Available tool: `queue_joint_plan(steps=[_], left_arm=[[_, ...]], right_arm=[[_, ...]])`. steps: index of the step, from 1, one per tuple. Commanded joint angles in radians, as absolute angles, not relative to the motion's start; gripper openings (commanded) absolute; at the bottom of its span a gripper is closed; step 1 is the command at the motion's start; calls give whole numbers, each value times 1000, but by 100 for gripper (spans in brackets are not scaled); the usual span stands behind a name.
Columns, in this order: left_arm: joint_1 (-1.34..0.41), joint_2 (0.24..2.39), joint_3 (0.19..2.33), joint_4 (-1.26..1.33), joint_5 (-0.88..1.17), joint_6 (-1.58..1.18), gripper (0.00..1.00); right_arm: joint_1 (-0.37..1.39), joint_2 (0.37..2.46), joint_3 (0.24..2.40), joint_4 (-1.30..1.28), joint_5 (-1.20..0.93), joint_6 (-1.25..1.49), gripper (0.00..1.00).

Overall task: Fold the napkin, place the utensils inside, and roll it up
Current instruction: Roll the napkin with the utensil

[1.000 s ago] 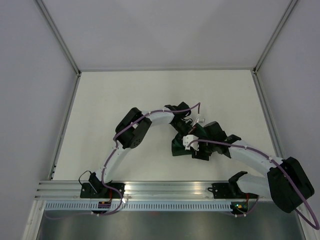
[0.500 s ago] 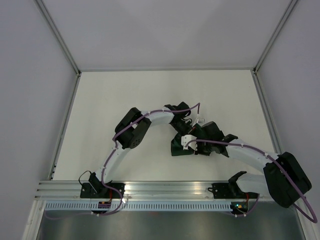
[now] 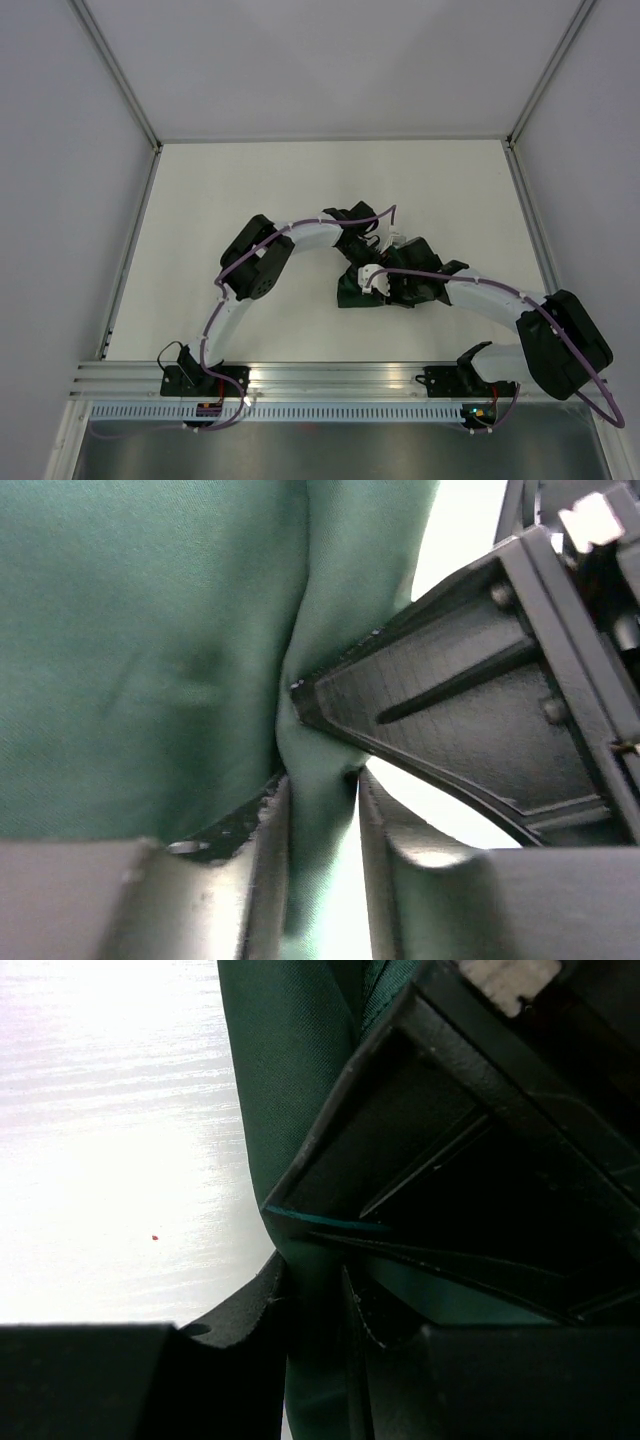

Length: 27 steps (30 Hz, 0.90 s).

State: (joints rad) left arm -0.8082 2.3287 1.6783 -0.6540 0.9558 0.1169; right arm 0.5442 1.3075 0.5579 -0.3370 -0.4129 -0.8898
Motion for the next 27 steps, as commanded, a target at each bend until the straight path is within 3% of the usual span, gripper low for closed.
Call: queue_joint_plan(steps=[1, 2, 3, 15, 27], left_arm=[[-796, 2258, 1649, -637, 848, 98, 39], [-795, 2249, 1640, -631, 845, 95, 49], [-790, 2241, 1637, -620, 839, 91, 52], [-718, 2030, 1490, -499, 700, -9, 52], [-669, 1651, 1039, -36, 333, -169, 52]], right_arm=[[545, 1345, 568, -403, -433, -876, 14], [545, 1351, 572, -406, -436, -876, 13], [545, 1354, 574, -410, -436, -877, 13], [520, 1414, 621, -460, -491, -888, 12], [374, 1682, 888, -751, -673, -1031, 11]])
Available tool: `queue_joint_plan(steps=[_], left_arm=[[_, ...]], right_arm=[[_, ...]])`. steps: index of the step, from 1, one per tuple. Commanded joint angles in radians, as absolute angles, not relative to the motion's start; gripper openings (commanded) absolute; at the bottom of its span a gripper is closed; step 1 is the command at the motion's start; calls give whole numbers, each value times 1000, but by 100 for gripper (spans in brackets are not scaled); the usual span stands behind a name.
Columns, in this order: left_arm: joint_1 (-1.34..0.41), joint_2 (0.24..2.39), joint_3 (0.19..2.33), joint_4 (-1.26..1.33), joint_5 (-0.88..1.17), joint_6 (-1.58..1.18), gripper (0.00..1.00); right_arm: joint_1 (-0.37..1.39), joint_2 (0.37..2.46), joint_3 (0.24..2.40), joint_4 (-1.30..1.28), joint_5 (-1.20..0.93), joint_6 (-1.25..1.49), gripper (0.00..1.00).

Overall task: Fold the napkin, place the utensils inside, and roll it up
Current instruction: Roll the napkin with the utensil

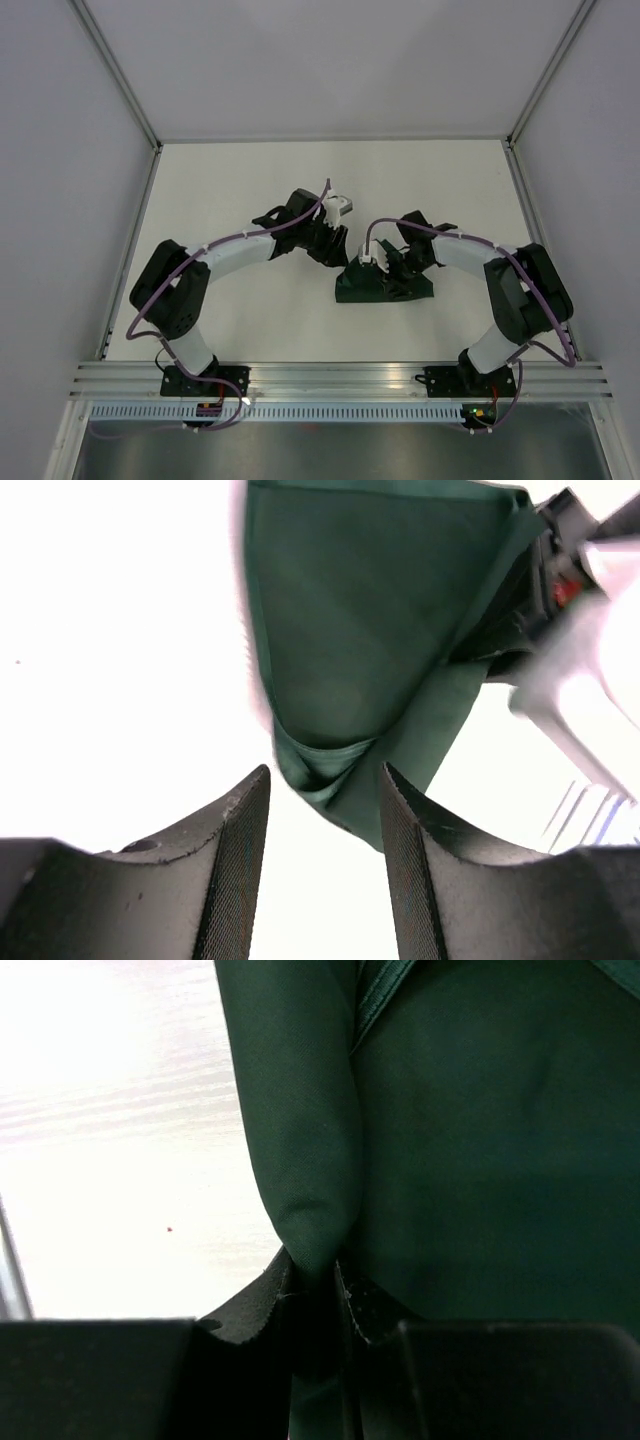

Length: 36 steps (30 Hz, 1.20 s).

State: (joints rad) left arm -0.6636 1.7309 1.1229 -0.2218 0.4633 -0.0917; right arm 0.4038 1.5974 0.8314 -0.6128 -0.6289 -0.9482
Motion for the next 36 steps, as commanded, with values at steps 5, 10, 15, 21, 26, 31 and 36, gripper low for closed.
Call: queue_joint_plan(steps=[5, 10, 15, 21, 26, 31, 36], left_arm=[[-737, 1569, 922, 104, 182, -123, 51], [-915, 1531, 864, 201, 13, 9, 52], [-1057, 1592, 888, 227, -80, 196, 54], [-1155, 1728, 956, 206, -124, 327, 56], [-1186, 1802, 983, 236, -137, 399, 57], [-1187, 1859, 1009, 258, -114, 414, 58], [-1187, 1911, 1025, 273, -123, 423, 58]], right_arm=[[310, 1893, 1041, -952, -724, -1115, 11], [265, 2023, 1158, -1054, -742, -1152, 11], [242, 2082, 1216, -1083, -752, -1152, 11], [233, 2143, 1265, -1118, -755, -1152, 12], [230, 2177, 1296, -1141, -758, -1151, 12], [229, 2203, 1321, -1143, -756, -1138, 12], [229, 2221, 1338, -1147, -759, -1135, 12]])
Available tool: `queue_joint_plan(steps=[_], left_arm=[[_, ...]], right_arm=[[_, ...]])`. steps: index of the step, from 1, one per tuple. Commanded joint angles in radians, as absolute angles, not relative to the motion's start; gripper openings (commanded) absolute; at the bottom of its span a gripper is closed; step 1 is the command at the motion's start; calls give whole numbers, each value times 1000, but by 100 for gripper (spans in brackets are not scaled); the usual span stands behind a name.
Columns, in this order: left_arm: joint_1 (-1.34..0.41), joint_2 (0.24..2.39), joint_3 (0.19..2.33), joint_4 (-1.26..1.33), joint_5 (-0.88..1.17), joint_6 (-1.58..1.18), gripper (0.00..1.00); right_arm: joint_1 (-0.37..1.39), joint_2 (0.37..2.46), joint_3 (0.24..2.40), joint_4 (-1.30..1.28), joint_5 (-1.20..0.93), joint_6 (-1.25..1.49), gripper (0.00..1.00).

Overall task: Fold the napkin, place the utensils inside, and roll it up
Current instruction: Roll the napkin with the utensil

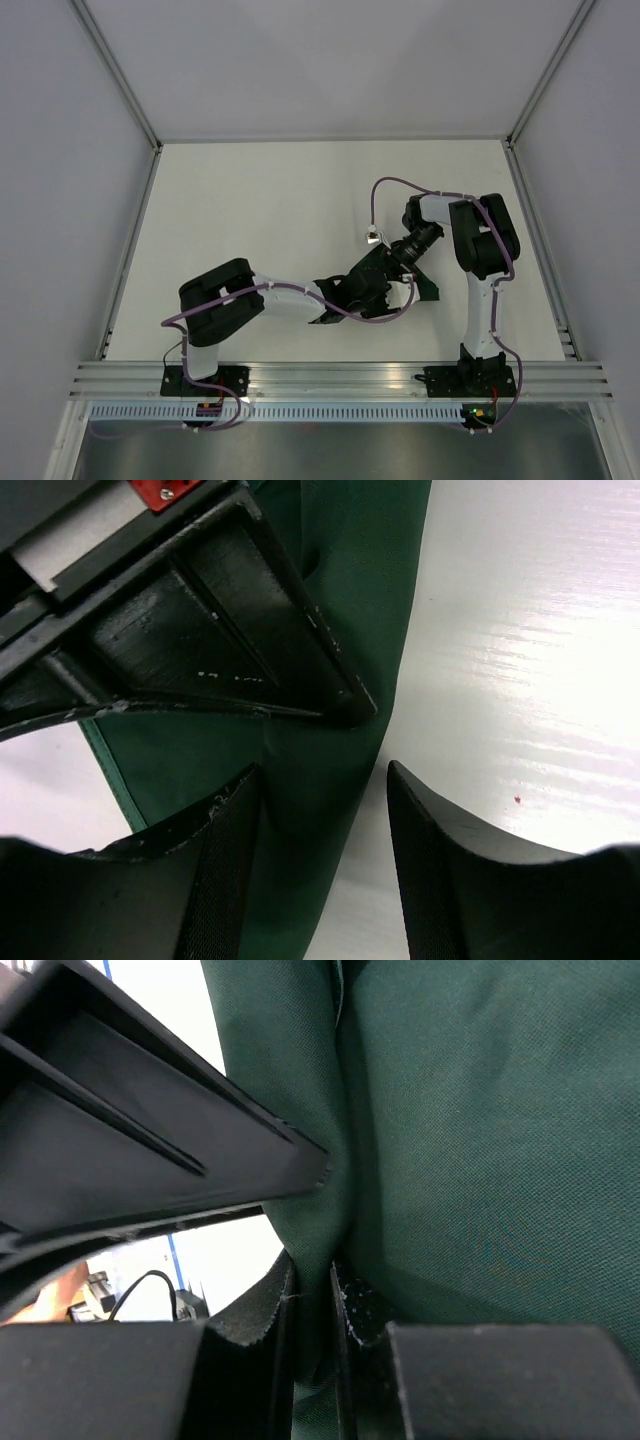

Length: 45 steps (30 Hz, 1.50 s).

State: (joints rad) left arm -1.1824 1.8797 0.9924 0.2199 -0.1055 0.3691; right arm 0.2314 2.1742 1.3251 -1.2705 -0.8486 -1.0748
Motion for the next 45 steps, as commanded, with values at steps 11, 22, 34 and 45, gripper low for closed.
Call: queue_joint_plan(steps=[11, 22, 34, 45], left_arm=[[-1151, 1979, 1029, 224, -5, 358, 36], [-1091, 2000, 1057, 80, 192, 287, 2], [-1008, 2020, 1115, -64, 426, 207, 2], [-897, 2146, 1313, -299, 709, 120, 2]], right_arm=[[229, 2230, 1347, -1150, -762, -1131, 18], [216, 2120, 1364, -1149, -779, -1083, 61], [91, 1879, 1390, -959, -738, -845, 70], [6, 1382, 1001, -698, -752, -899, 71]])
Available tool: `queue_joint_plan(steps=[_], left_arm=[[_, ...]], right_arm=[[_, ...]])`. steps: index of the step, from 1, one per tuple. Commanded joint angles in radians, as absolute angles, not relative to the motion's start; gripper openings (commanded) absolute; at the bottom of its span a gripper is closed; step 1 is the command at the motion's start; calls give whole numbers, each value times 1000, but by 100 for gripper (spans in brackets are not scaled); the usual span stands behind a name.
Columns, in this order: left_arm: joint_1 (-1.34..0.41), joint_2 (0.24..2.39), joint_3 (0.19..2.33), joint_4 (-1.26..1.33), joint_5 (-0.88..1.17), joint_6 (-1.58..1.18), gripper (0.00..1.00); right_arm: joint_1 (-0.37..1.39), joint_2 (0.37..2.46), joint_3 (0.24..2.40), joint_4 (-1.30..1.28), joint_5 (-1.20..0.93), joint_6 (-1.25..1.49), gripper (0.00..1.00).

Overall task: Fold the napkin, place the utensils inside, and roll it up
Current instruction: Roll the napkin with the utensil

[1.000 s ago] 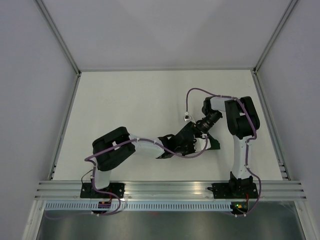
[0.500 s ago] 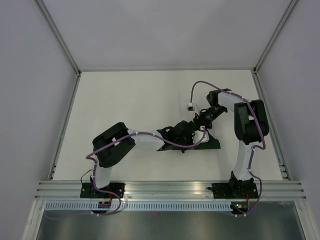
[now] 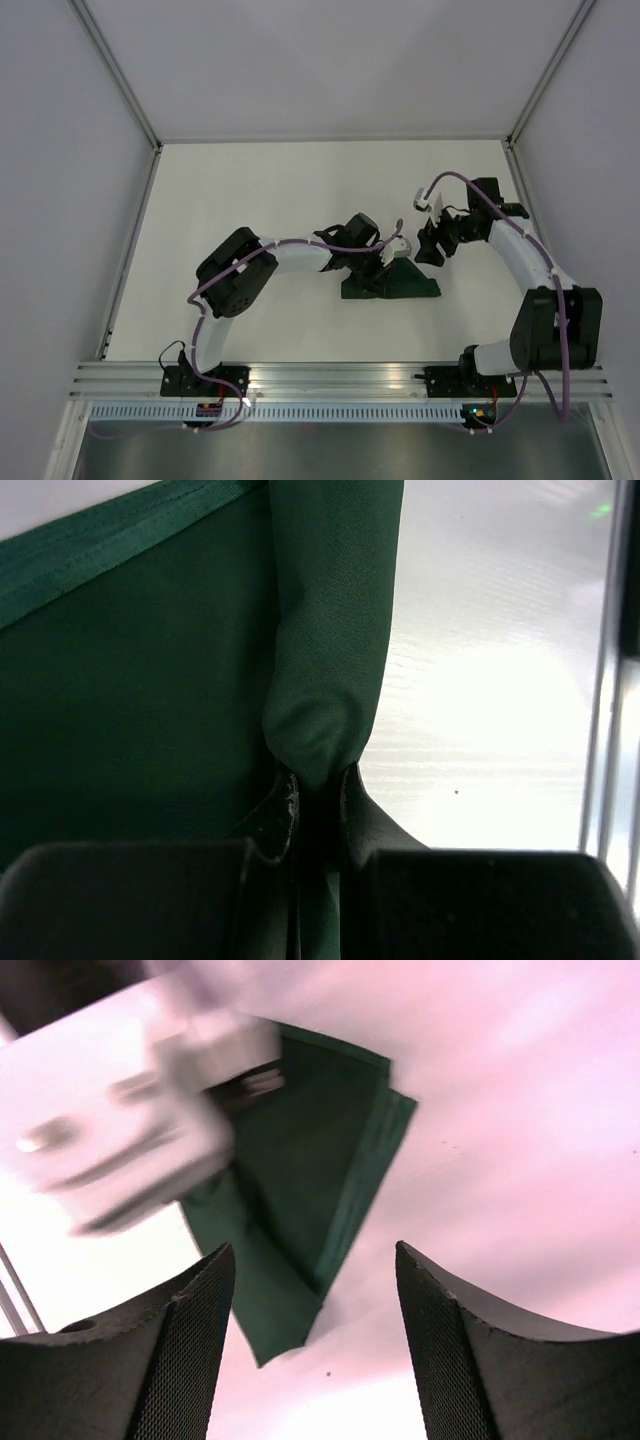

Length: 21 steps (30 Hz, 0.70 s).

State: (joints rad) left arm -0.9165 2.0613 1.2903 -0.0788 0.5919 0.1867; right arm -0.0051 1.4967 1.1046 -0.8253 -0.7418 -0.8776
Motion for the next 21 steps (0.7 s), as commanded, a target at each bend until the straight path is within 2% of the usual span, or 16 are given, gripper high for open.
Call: queue_joint_plan(steps=[1, 5, 10, 15, 21], left_arm=[[-891, 2169, 1339, -311, 742, 112, 2], [-862, 2224, 1403, -377, 808, 86, 3], [-841, 2281, 1475, -442, 887, 57, 4], [-828, 2322, 1512, -471, 885, 25, 3], [-824, 2352, 1551, -492, 870, 11, 2]], right_arm=[[6, 1344, 961, -680, -752, -917, 71], [14, 1154, 763, -614, -741, -963, 71], [178, 1013, 559, -428, -568, -916, 71], [348, 980, 459, -295, -442, -867, 71], [446, 1011, 417, -244, -387, -845, 70]])
